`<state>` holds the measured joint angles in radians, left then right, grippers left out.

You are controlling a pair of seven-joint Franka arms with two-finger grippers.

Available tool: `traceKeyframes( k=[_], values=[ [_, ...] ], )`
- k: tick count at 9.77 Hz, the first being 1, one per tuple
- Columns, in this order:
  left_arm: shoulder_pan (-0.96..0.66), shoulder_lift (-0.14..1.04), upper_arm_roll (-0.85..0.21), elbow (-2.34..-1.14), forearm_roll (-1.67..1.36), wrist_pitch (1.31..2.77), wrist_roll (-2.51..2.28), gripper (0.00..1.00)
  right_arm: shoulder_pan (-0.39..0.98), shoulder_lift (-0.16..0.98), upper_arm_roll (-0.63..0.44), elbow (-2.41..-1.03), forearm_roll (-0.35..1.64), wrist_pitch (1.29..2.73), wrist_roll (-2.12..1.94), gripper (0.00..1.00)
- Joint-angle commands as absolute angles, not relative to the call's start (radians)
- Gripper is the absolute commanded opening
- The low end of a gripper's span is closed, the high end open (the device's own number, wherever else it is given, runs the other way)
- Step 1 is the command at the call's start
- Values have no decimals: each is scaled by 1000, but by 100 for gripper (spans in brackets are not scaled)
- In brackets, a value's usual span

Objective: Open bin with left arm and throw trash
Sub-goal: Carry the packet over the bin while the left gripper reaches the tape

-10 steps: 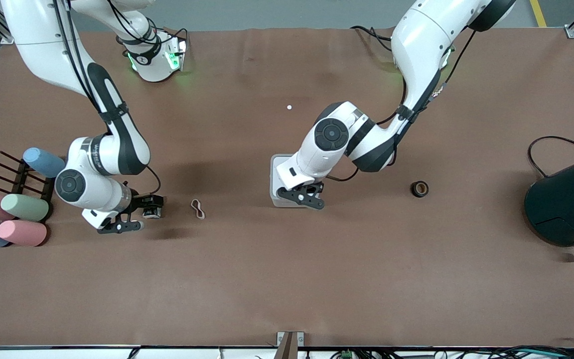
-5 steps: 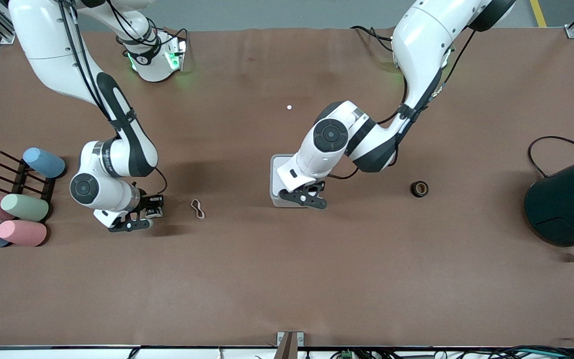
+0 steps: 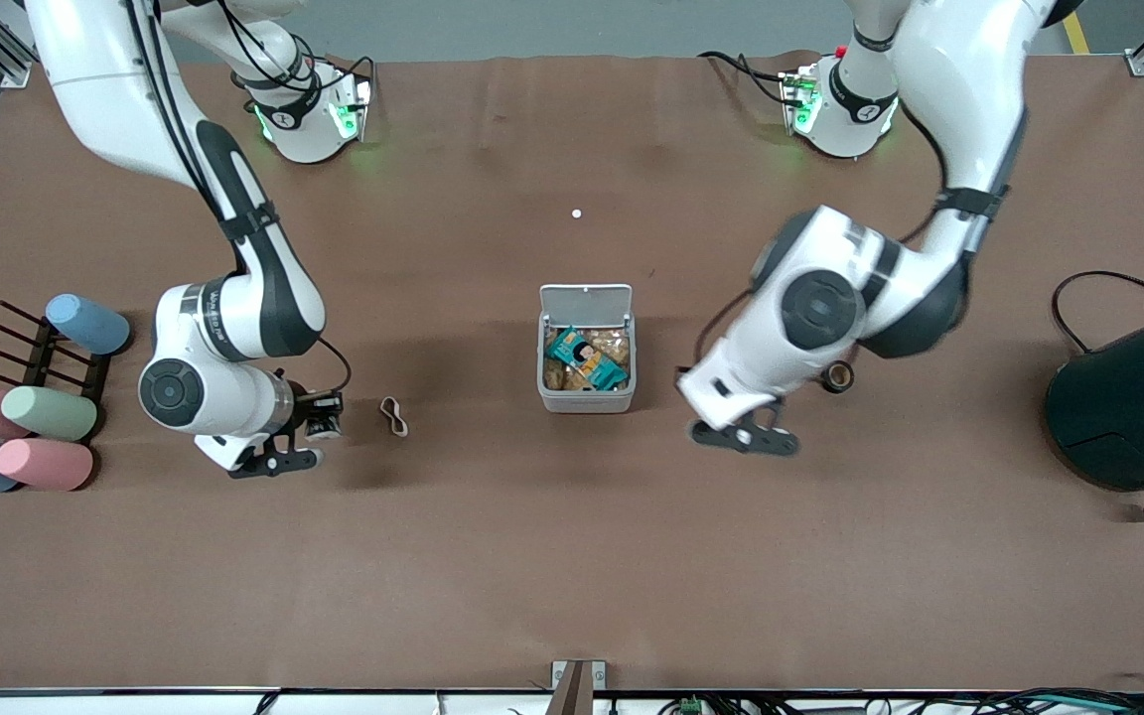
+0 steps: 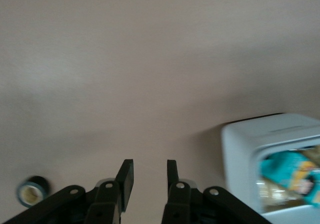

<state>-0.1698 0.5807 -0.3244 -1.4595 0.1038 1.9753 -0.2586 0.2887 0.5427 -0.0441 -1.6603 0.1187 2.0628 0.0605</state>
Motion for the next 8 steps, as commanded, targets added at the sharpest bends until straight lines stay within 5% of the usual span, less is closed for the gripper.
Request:
traceKeyframes(
  k=[1, 8],
  values=[
    [-94, 600, -331, -1508, 196, 1974, -82, 99, 435, 534, -51, -1568, 141, 2046, 213, 0],
    [113, 430, -345, -2014, 255, 2291, 57, 100, 756, 572, -43, -1488, 249, 2091, 542, 0]
  ],
)
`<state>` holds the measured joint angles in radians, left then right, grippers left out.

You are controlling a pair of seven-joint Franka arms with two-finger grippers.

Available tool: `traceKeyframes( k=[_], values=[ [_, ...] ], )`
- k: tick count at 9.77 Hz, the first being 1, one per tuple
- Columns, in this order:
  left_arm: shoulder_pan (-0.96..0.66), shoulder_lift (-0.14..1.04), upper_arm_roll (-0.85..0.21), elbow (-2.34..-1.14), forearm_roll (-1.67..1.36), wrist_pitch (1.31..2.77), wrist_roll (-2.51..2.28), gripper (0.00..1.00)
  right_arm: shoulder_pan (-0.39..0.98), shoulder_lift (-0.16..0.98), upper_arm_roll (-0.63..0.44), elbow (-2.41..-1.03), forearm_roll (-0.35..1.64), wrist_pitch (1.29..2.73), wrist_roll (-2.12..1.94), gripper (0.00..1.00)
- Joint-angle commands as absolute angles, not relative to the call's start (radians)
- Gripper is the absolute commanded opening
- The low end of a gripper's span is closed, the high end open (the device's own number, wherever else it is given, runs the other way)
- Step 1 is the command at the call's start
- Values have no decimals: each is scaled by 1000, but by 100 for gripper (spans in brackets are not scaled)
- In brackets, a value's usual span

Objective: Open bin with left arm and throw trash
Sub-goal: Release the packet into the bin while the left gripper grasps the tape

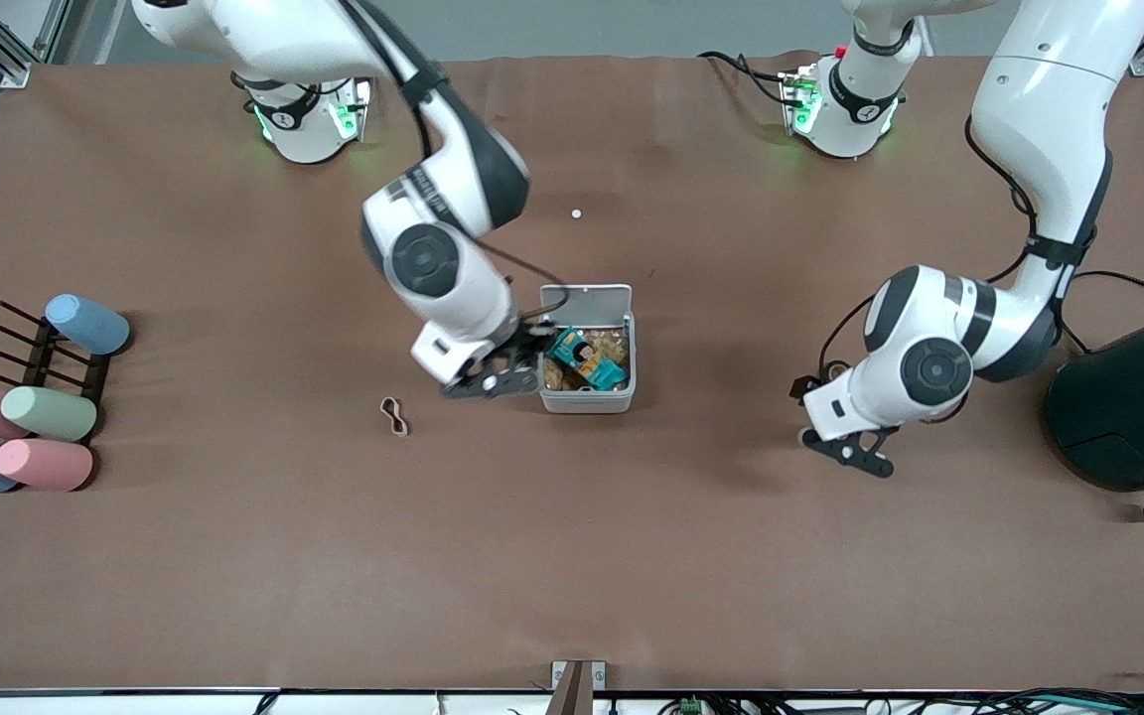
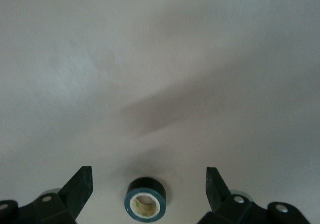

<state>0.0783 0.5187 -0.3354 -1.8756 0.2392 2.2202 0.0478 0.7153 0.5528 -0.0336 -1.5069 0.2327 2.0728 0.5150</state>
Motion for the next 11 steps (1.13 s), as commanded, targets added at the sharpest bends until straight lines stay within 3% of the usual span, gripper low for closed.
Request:
traceKeyframes(
  k=[1, 6, 7, 8, 11],
  values=[
    [138, 423, -347, -2055, 255, 2331, 67, 100, 770, 581, -41, -1488, 249, 2100, 549, 0],
    [195, 459, -348, -2125, 253, 2419, 87, 99, 770, 643, -40, -1448, 248, 2124, 554, 5],
    [215, 463, -359, -2135, 250, 2422, 87, 99, 769, 644, -40, -1448, 250, 2126, 555, 41],
    [219, 465, -362, -2143, 250, 2430, 87, 99, 770, 644, -40, -1447, 249, 2128, 564, 99],
    [218, 476, -362, -2157, 239, 2457, 77, 97, 753, 641, -40, -1416, 250, 2122, 557, 100]
  ],
)
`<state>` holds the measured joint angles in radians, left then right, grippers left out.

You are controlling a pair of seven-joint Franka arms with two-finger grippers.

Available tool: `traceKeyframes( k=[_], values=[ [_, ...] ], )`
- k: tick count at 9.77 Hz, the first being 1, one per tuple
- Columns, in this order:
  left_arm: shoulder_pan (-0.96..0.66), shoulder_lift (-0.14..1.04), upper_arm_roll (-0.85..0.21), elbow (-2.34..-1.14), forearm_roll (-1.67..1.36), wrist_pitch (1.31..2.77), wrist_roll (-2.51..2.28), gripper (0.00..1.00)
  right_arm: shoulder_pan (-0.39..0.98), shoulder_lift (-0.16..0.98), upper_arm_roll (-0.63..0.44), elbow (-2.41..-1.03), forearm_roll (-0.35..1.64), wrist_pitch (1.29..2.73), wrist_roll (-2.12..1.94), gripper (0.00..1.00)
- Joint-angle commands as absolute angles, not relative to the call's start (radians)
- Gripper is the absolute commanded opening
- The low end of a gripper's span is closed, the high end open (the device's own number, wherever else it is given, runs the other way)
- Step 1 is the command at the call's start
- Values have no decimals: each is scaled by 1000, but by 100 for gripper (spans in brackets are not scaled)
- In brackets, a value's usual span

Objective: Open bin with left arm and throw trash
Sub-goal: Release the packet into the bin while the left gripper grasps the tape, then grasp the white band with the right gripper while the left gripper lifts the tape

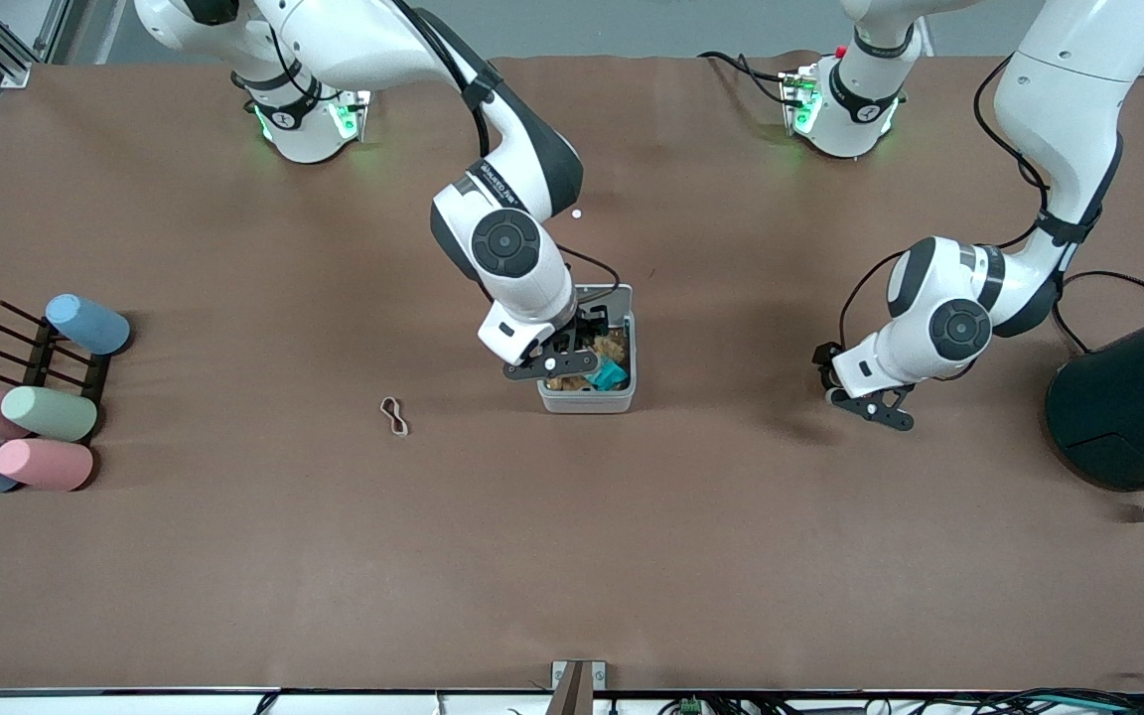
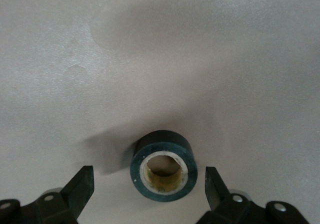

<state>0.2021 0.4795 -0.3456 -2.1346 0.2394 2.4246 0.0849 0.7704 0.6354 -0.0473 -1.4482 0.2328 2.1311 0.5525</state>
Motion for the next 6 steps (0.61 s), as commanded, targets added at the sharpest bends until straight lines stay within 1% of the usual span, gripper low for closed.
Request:
traceKeyframes(
  k=[1, 2, 3, 4, 5, 6],
  values=[
    [216, 476, -364, -2161, 239, 2460, 74, 94, 730, 634, -40, -1390, 256, 2099, 555, 100],
    [216, 476, -370, -2163, 241, 2461, 75, 78, 688, 626, -38, -1361, 274, 2035, 549, 100],
    [215, 476, -379, -2163, 239, 2461, 74, 48, 645, 606, -43, -1338, 273, 1985, 534, 100],
    [215, 476, -380, -2161, 239, 2461, 68, 24, 584, 591, -46, -1347, 267, 1976, 423, 100],
    [210, 476, -380, -2160, 239, 2459, 60, 12, 515, 586, -46, -1385, 268, 1958, 241, 100],
    [206, 476, -382, -2155, 241, 2457, 60, 3, 438, 587, -46, -1428, 267, 1963, 106, 100]
  ],
)
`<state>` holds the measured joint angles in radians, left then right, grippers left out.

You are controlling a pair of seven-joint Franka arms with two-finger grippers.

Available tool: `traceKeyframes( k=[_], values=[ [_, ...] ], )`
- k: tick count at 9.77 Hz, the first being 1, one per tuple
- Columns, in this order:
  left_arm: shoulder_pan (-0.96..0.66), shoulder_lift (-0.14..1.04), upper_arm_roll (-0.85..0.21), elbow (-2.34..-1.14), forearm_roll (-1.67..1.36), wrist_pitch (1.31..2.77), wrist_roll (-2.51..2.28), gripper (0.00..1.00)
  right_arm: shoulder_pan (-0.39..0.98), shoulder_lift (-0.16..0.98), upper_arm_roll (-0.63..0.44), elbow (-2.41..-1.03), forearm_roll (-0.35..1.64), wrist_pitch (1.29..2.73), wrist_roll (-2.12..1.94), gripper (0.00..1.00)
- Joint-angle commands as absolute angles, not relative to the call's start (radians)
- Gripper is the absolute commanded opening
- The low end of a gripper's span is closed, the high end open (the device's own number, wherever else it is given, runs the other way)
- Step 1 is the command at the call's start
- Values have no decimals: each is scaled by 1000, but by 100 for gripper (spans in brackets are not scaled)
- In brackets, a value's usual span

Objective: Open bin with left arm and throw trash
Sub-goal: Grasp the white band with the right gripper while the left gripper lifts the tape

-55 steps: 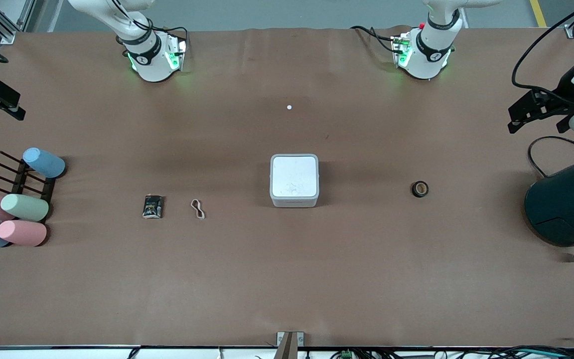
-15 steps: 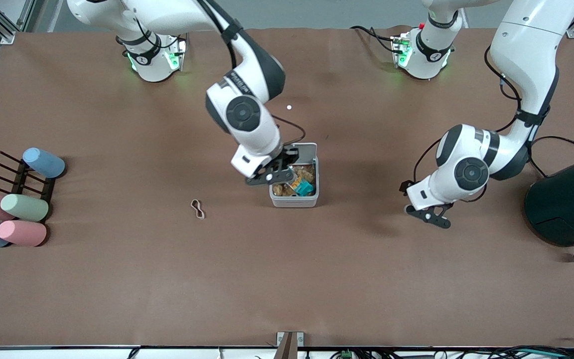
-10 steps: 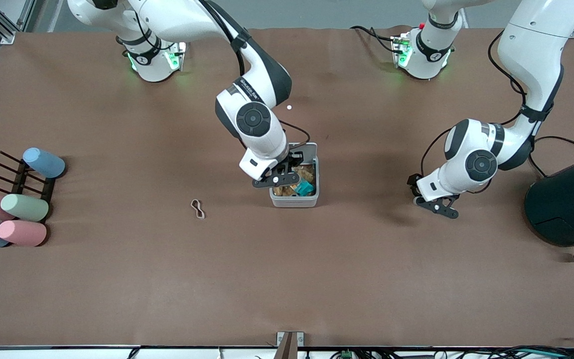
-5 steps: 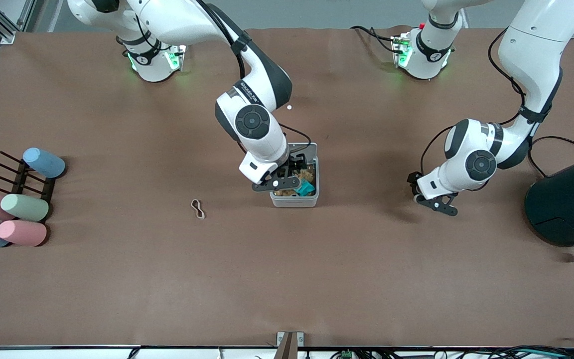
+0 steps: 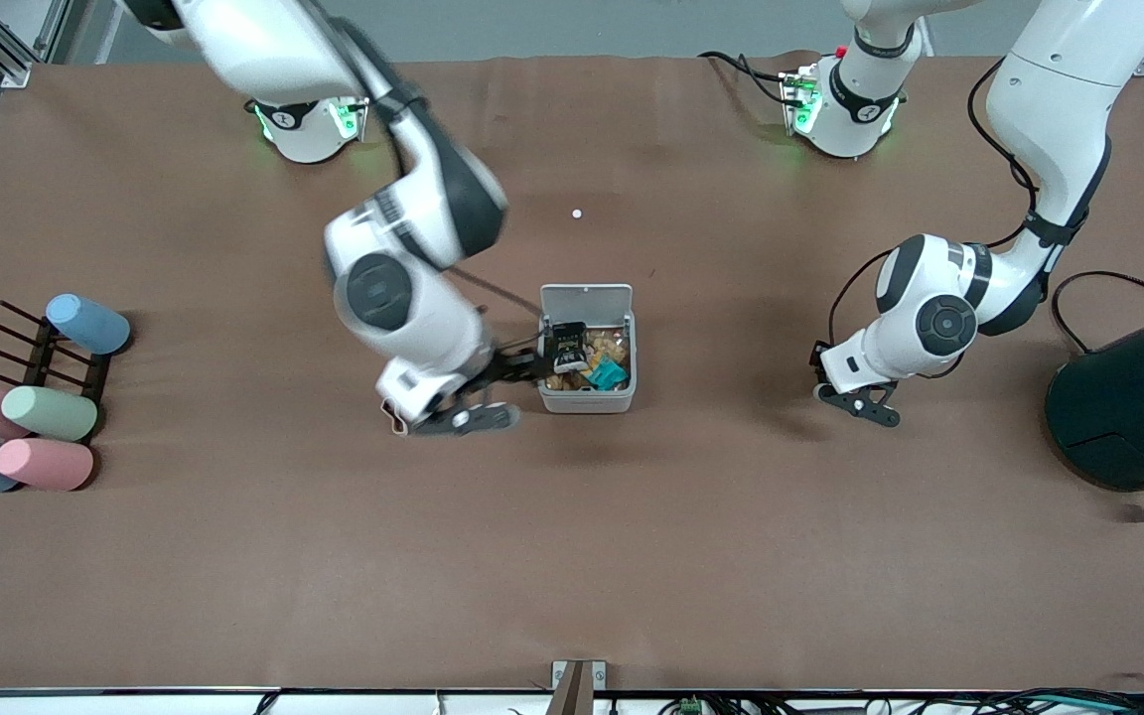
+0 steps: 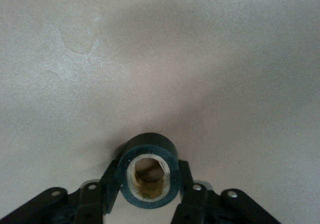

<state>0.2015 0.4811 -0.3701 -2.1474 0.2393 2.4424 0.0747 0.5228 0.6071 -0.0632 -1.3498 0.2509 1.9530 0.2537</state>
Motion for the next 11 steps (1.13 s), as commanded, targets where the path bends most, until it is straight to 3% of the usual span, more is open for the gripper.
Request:
traceKeyframes(
  k=[1, 2, 4, 5, 8, 10, 11],
  values=[
    [204, 465, -408, -2137, 241, 2448, 61, 0, 410, 580, -51, -1487, 229, 2004, -13, 100],
    [204, 456, -452, -2067, 239, 2400, 61, 0, 394, 559, -60, -1570, 166, 2067, -82, 100],
    [167, 485, -562, -1822, 239, 2170, -70, 0, 388, 532, -61, -1773, 121, 2347, -197, 100],
    [91, 515, -572, -1721, 239, 2107, -151, 0, 384, 537, -63, -1802, 118, 2385, -221, 100],
    [-113, 607, -566, -1556, 253, 2092, -394, 0, 351, 592, -61, -1805, 118, 2388, -256, 98],
    [-226, 647, -520, -1485, 253, 2095, -492, 0, 359, 601, -60, -1807, 121, 2378, -253, 82],
    [-297, 647, -461, -1482, 253, 2101, -508, 0, 367, 601, -57, -1807, 121, 2375, -252, 79]
  ],
)
